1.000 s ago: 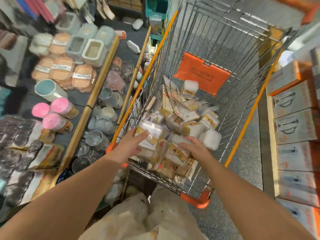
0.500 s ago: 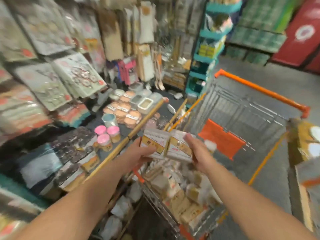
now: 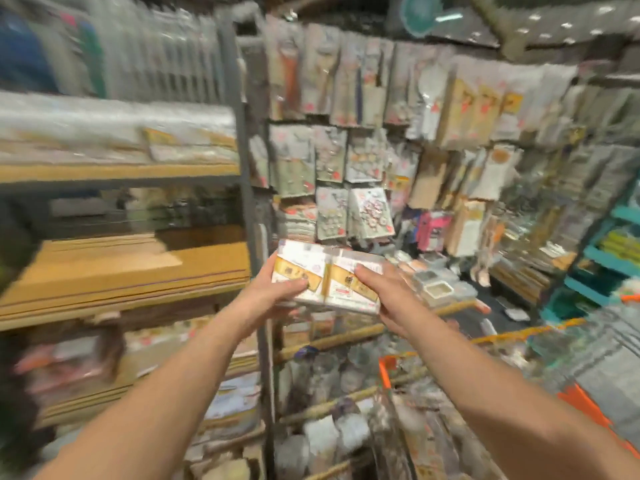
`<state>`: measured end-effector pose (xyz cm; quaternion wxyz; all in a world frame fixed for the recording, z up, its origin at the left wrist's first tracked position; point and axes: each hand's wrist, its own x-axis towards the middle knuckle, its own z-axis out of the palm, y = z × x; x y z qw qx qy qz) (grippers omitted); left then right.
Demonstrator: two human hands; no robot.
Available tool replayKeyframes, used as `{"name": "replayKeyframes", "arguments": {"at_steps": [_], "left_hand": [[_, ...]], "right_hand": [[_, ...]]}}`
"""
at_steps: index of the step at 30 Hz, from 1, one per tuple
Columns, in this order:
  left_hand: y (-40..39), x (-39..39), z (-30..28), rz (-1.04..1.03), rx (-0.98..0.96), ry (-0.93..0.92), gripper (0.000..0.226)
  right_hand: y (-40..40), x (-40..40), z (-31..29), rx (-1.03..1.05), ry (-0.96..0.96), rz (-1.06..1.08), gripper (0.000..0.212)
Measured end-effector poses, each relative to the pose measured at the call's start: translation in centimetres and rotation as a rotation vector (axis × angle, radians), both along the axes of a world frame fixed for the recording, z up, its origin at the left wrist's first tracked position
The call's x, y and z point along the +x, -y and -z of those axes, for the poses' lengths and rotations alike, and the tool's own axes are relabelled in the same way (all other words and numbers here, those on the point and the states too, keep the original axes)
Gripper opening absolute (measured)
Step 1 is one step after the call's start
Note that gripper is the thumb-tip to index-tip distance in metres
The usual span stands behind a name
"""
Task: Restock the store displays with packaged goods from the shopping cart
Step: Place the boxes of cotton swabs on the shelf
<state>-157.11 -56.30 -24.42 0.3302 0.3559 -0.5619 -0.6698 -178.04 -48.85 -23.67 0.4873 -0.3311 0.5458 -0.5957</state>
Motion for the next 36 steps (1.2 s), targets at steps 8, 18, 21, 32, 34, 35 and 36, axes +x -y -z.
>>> {"name": "replayKeyframes", "arguments": {"at_steps": [8,18,21,32,34,35,36], "left_hand": [[0.0,14.7,-8.5,-0.331,-0.190,0.004,0.048],[3.4,26.0,-17.7,-0.472,-0.299,0.065,0.071],[6.4,27.2,-19.5,-0.470,-0.333,0.077,0.070],[25.5,28.3,-26.6,-0.432,-0.537,0.246,0.106],[28.5,27.4,-27.3,-0.353,-0.533,0.247,0.084],[30.1,26.8,-27.4,-0.320,-0.524,0.248,0.072],[31.2,26.3,-27.5,-0.294,-0.523,0.255,0.066]], "right_hand": [[6.5,13.7,-8.7,-0.166,0.027,-0.284,0.017],[13.2,24.8,-17.4,-0.230,-0.094,-0.441,0.092],[15.9,26.0,-19.1,-0.282,-0.216,-0.426,0.125],[30.7,24.6,-26.8,-0.400,-0.610,-0.282,0.056],[32.9,23.3,-28.1,-0.360,-0.690,-0.264,0.042],[33.9,22.4,-28.6,-0.329,-0.718,-0.245,0.040],[34.6,21.8,-28.9,-0.304,-0.744,-0.218,0.040]]}}
